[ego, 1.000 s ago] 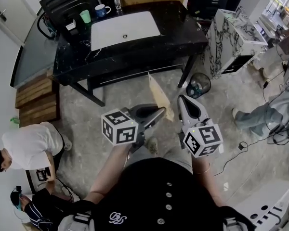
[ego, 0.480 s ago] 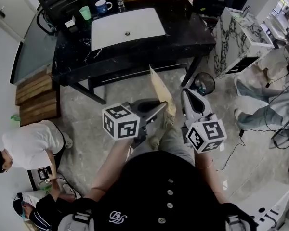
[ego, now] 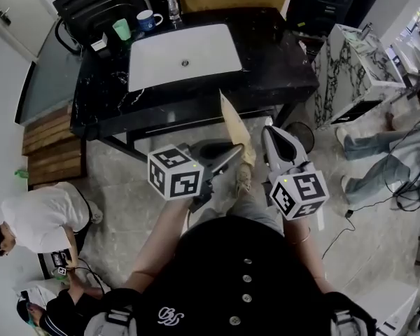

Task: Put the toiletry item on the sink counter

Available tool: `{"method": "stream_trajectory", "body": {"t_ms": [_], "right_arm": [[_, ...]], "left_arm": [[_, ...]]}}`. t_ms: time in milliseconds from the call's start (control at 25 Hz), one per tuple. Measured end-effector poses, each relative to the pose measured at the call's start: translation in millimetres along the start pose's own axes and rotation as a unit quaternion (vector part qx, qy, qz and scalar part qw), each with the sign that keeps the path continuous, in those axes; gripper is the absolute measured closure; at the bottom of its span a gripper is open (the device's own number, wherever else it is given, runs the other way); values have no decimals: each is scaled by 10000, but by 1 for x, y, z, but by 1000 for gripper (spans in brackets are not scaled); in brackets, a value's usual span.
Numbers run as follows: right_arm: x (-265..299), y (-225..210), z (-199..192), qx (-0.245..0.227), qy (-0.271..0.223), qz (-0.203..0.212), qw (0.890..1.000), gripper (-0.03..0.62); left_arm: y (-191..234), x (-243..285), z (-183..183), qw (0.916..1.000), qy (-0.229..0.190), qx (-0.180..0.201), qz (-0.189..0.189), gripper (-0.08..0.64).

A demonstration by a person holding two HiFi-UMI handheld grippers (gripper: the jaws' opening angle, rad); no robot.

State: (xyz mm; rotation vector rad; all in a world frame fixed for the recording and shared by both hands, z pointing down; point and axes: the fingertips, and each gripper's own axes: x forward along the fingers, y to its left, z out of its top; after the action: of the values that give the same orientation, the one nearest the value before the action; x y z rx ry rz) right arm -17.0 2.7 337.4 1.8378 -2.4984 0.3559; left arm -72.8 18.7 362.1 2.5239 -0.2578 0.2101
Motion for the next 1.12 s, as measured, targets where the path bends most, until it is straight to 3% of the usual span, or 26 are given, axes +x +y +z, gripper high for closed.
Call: {"method": "stream_trajectory", "body": {"t_ms": [560,1120], "right_arm": [[94,-94,32,66,64,350,9993,589],[166,-163,39,246,265,553,9978,589]], "left_arm": [[80,69,84,9992,-294,-129,257,545],[151,124,129,9973,-270,-300,609,545]]}}
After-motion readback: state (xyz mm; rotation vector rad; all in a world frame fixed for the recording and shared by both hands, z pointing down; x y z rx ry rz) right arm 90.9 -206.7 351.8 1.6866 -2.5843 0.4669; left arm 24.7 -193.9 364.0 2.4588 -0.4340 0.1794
